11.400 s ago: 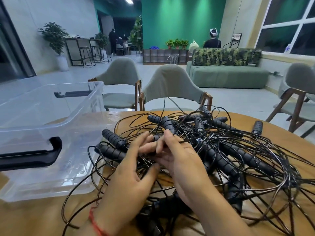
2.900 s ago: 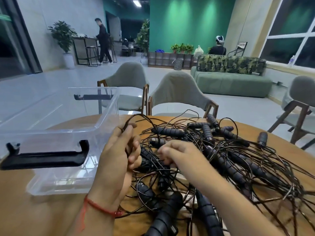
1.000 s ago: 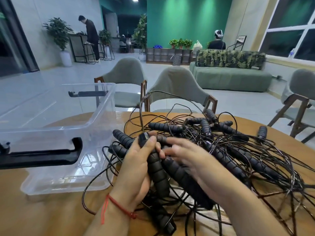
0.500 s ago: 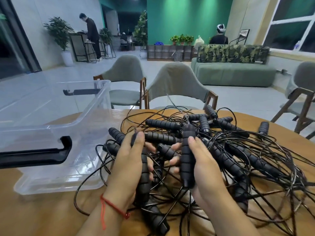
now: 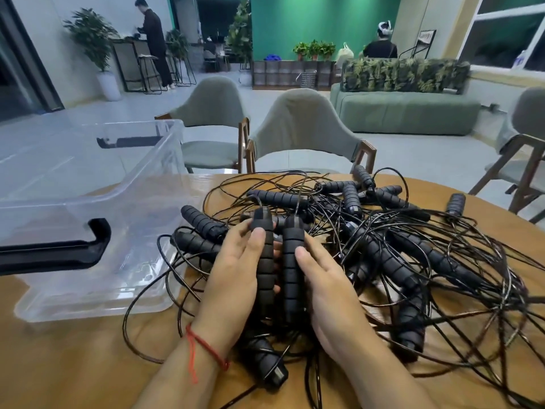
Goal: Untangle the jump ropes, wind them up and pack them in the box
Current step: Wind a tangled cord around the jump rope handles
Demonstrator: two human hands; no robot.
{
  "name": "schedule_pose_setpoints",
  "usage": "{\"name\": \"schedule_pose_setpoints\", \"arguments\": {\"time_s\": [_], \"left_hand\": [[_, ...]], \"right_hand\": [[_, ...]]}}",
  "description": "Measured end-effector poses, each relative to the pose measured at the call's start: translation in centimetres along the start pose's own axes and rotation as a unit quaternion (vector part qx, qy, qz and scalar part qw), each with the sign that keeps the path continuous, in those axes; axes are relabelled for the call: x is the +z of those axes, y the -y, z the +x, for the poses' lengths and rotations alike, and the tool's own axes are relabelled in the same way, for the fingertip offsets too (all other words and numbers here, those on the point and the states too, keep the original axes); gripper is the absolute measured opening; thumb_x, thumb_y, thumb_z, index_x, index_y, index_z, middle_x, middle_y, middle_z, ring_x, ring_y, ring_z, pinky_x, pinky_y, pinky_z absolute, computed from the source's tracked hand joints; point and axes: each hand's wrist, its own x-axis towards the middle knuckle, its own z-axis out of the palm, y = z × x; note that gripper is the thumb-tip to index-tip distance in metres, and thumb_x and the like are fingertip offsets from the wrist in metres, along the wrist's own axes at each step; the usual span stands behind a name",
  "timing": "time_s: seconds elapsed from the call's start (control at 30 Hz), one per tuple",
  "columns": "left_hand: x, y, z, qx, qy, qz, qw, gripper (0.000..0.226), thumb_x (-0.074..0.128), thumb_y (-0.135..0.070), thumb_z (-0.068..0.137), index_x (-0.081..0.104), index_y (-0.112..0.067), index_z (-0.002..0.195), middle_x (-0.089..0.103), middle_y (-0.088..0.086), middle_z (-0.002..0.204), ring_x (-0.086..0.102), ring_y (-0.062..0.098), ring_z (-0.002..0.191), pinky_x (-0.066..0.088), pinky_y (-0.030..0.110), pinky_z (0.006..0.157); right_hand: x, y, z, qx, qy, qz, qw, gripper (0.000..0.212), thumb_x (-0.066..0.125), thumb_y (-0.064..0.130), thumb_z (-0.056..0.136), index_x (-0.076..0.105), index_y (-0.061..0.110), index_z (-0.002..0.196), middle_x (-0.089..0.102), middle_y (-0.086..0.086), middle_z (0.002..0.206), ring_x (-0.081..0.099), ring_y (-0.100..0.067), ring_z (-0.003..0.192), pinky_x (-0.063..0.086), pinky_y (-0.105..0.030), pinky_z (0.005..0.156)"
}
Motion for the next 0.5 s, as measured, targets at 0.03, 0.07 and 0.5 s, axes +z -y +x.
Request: {"name": "schedule_pose_setpoints", "arguments": {"time_s": [0.03,0.07,0.5], "left_hand": [[-0.09,0.19,-0.01,-0.002,-0.009,0.003,1.000,0.027,0.051,-0.037,0.109,0.061,-0.030,0.133,0.079,0.001,0.113,0.076,0.026,0.105,0.063,0.050,0.083],[-0.11,0.27,-0.01,0.001,-0.012,0.011,1.000,0.025,0.051,-0.036,0.109,0.062,-0.029,0.132,0.079,-0.002,0.113,0.076,0.021,0.106,0.062,0.047,0.087],[-0.27,0.90,0.22,0.020,-0.028,0.033,0.999,0.031,0.046,-0.037,0.112,0.063,-0.031,0.137,0.076,-0.007,0.122,0.071,0.013,0.118,0.052,0.049,0.110]], "right_hand": [[0.10,-0.04,0.04,-0.003,-0.002,-0.002,1.000,0.033,0.051,0.023,0.111,0.064,0.032,0.141,0.077,0.001,0.127,0.074,-0.018,0.118,0.060,-0.043,0.097],[0.10,-0.01,0.10,-0.005,0.001,-0.004,1.000,0.033,0.052,0.023,0.111,0.063,0.033,0.141,0.077,0.002,0.127,0.074,-0.017,0.117,0.061,-0.043,0.097],[-0.75,-0.52,0.87,0.015,0.074,-0.008,0.997,0.031,0.058,0.028,0.109,0.069,0.021,0.137,0.076,-0.006,0.128,0.074,-0.026,0.117,0.062,-0.042,0.085]]}}
